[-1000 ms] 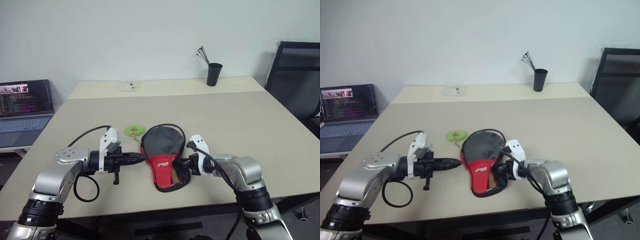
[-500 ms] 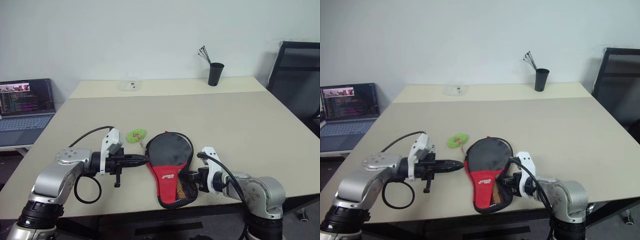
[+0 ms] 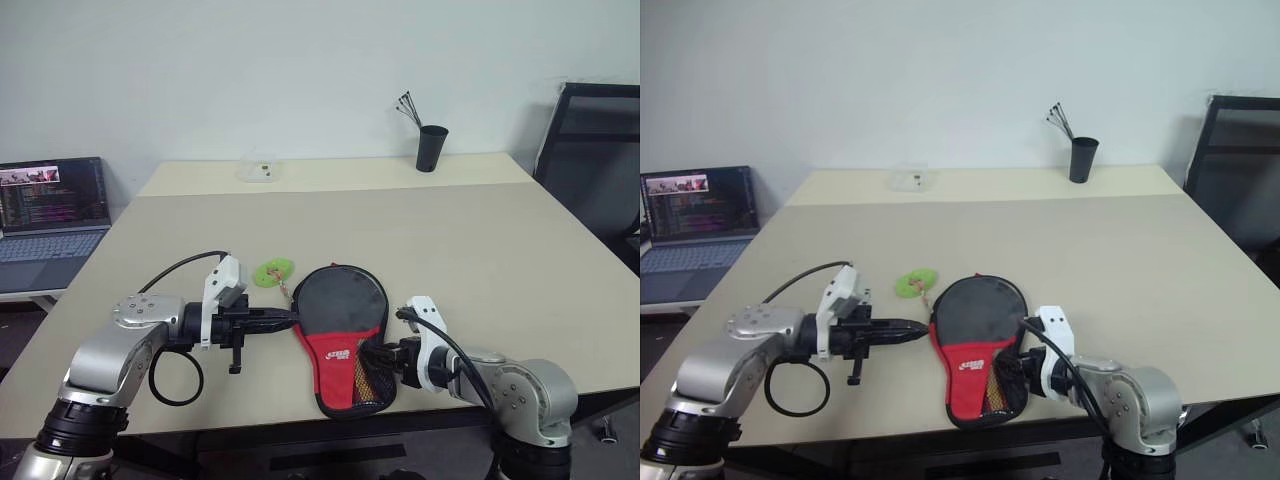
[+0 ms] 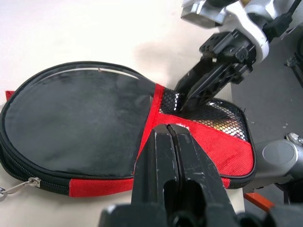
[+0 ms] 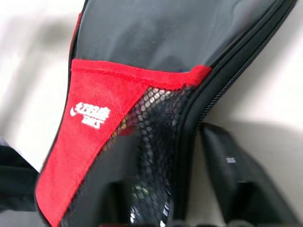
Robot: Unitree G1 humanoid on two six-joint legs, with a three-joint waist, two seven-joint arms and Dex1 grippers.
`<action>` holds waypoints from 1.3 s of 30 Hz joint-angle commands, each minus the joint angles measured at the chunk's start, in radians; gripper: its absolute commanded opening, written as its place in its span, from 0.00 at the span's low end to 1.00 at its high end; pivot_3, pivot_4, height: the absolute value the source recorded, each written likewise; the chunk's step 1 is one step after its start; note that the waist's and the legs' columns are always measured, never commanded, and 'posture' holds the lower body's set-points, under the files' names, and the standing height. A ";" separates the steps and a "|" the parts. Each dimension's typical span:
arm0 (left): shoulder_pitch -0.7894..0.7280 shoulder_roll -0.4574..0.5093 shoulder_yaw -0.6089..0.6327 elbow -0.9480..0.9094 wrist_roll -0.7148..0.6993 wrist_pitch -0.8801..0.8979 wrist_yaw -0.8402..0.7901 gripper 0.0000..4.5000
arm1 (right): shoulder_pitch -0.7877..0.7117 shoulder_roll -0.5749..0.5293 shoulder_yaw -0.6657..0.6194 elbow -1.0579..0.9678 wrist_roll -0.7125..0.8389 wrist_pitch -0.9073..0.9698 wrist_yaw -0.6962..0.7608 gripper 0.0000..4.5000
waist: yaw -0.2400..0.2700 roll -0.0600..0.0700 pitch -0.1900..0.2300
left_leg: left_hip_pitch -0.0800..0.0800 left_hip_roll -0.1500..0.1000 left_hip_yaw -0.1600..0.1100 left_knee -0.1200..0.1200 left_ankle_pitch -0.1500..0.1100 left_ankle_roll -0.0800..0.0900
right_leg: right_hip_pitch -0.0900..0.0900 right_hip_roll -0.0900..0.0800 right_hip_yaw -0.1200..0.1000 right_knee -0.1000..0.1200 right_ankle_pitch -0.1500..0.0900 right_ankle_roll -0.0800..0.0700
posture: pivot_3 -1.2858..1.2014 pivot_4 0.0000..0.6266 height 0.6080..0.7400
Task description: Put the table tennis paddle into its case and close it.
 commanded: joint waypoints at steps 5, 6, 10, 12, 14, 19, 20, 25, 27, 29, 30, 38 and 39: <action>0.020 0.014 0.044 -0.029 -0.012 -0.024 0.026 0.00 | -0.094 -0.193 0.035 -0.128 0.131 -0.068 0.158 1.00 | 0.000 0.000 0.000 | 0.000 0.000 0.000 0.000 0.000 0.000 | 0.000 0.000 -0.001 0.000 0.000 -0.001 | 0.52 0.24 1.00; 0.018 0.013 0.048 -0.022 -0.011 -0.027 0.034 0.00 | -0.112 -0.208 0.024 -0.123 0.149 -0.085 0.181 1.00 | 0.000 0.000 0.000 | 0.000 0.000 0.000 0.000 0.000 0.000 | 0.000 0.000 -0.001 0.000 0.000 -0.001 | 0.52 0.24 1.00; -0.014 -0.011 0.076 0.038 0.000 -0.036 0.103 0.00 | -0.176 -0.233 0.027 -0.060 0.171 -0.205 0.231 1.00 | 0.000 -0.001 0.000 | 0.000 0.000 0.000 0.000 0.000 0.000 | 0.000 0.000 -0.001 -0.001 0.000 0.001 | 0.52 0.24 1.00; -0.027 -0.017 0.084 0.062 0.011 -0.041 0.136 0.00 | -0.197 -0.239 0.067 -0.008 0.149 -0.276 0.235 1.00 | 0.000 -0.001 0.000 | 0.000 0.000 -0.001 0.000 0.000 0.000 | 0.000 0.000 -0.001 -0.001 0.001 0.001 | 0.52 0.24 1.00; -0.038 -0.025 0.089 0.088 0.030 -0.064 0.171 0.00 | -0.207 -0.236 0.103 0.042 0.131 -0.341 0.236 1.00 | 0.000 -0.001 0.000 | 0.000 0.000 -0.001 0.000 0.000 0.000 | 0.000 0.000 -0.001 -0.001 0.001 0.002 | 0.52 0.24 1.00; -0.082 -0.044 0.085 0.197 0.120 -0.129 0.287 0.00 | -0.230 -0.212 0.259 0.191 0.037 -0.539 0.248 1.00 | -0.001 -0.001 0.001 | -0.001 0.000 -0.001 0.000 0.000 0.000 | 0.000 0.000 -0.001 -0.001 0.003 0.004 | 0.52 0.24 1.00; -0.087 -0.044 0.080 0.209 0.129 -0.129 0.297 0.00 | -0.236 -0.205 0.275 0.216 0.026 -0.563 0.248 1.00 | -0.001 -0.001 0.001 | -0.001 0.000 -0.001 0.000 0.000 0.000 | 0.000 0.000 -0.001 -0.001 0.003 0.005 | 0.52 0.24 1.00; -0.160 -0.071 0.064 0.303 0.173 -0.083 0.389 0.14 | -0.248 -0.180 0.318 0.287 -0.008 -0.629 0.245 1.00 | 0.004 -0.002 0.001 | -0.002 0.000 -0.001 0.001 0.000 0.000 | 0.000 0.000 -0.002 0.000 0.003 0.005 | 0.52 0.24 1.00; -0.202 -0.096 0.057 0.352 0.180 -0.071 0.410 0.29 | -0.250 -0.173 0.321 0.299 -0.011 -0.638 0.244 1.00 | 0.007 -0.002 0.001 | -0.002 0.000 -0.002 0.002 0.000 0.000 | 0.000 0.000 -0.003 0.000 0.003 0.005 | 0.52 0.24 1.00; -0.247 -0.126 0.045 0.414 0.192 -0.066 0.430 0.45 | -0.250 -0.167 0.326 0.313 -0.017 -0.645 0.240 1.00 | 0.008 -0.002 0.001 | -0.002 0.000 -0.002 0.002 0.000 0.000 | 0.000 0.000 -0.003 0.000 0.004 0.006 | 0.52 0.24 1.00; -0.268 -0.140 0.037 0.447 0.201 -0.067 0.436 0.53 | -0.250 -0.165 0.329 0.319 -0.020 -0.649 0.239 1.00 | 0.009 -0.002 0.001 | -0.002 -0.001 -0.002 0.003 0.000 0.000 | 0.000 0.000 -0.003 0.000 0.004 0.006 | 0.52 0.24 1.00; -0.428 -0.209 -0.004 0.752 0.291 -0.126 0.472 0.99 | -0.254 -0.150 0.336 0.336 -0.034 -0.657 0.239 1.00 | 0.003 -0.003 0.001 | -0.002 -0.001 -0.002 0.003 0.000 0.000 | -0.001 0.000 -0.002 0.001 0.004 0.006 | 0.52 0.24 1.00; -0.452 -0.218 -0.015 0.797 0.306 -0.144 0.466 0.99 | -0.253 -0.148 0.336 0.336 -0.037 -0.657 0.239 1.00 | 0.004 -0.003 0.001 | -0.002 -0.001 -0.002 0.003 0.000 0.000 | -0.001 0.000 -0.002 0.001 0.004 0.006 | 0.52 0.24 1.00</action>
